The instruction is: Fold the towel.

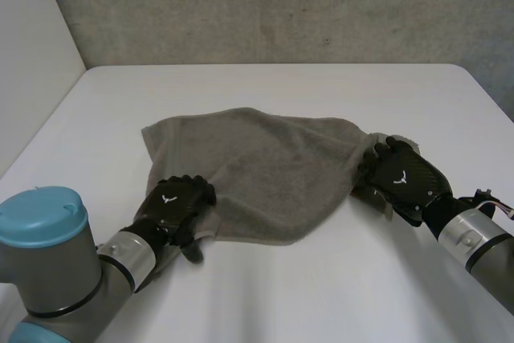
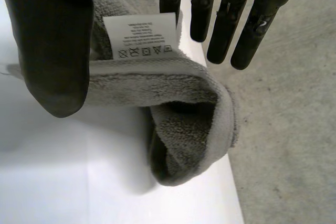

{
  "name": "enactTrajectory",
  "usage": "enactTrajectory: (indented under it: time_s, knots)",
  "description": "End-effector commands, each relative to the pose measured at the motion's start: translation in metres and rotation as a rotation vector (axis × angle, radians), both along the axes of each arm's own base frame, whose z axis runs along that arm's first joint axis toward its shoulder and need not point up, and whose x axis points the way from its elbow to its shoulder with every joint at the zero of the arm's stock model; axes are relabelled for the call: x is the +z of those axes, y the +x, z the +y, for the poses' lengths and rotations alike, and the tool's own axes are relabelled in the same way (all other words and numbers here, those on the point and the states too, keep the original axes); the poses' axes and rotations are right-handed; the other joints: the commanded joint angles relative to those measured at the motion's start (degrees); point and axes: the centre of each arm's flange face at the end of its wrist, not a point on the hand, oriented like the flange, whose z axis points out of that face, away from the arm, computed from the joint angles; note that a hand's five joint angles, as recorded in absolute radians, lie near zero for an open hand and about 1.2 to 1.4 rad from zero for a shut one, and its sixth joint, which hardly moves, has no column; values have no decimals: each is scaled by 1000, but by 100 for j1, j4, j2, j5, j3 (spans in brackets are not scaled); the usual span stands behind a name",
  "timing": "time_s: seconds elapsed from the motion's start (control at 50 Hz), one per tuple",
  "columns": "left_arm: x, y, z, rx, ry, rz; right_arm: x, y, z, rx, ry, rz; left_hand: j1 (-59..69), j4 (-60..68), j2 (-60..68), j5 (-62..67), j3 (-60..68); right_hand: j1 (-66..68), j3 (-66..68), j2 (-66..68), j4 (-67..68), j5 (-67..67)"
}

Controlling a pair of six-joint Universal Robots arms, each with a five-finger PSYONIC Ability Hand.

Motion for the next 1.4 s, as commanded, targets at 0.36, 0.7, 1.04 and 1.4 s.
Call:
enactTrajectory:
  time_s: [0.36,0.7,1.04,1.4]
  knots:
    - [-8,9,-7,84,-3,-46,-13,-12,-11,18,-8,-2,309,227,282,466,245,874,790,844,799,738]
    - [-7,14,-20,119,-11,-43,-14,-26,-7,92,-3,-26,900,818,873,1057,835,706,622,675,631,569]
    - [-7,17,-30,141,-15,-42,-35,-26,-8,145,-29,40,1875,1794,1848,2032,1811,824,740,793,749,687]
    - [-2,40,-59,239,-35,-35,-45,-25,-19,169,-43,41,3690,3609,3663,3848,3626,1359,1275,1329,1284,1223]
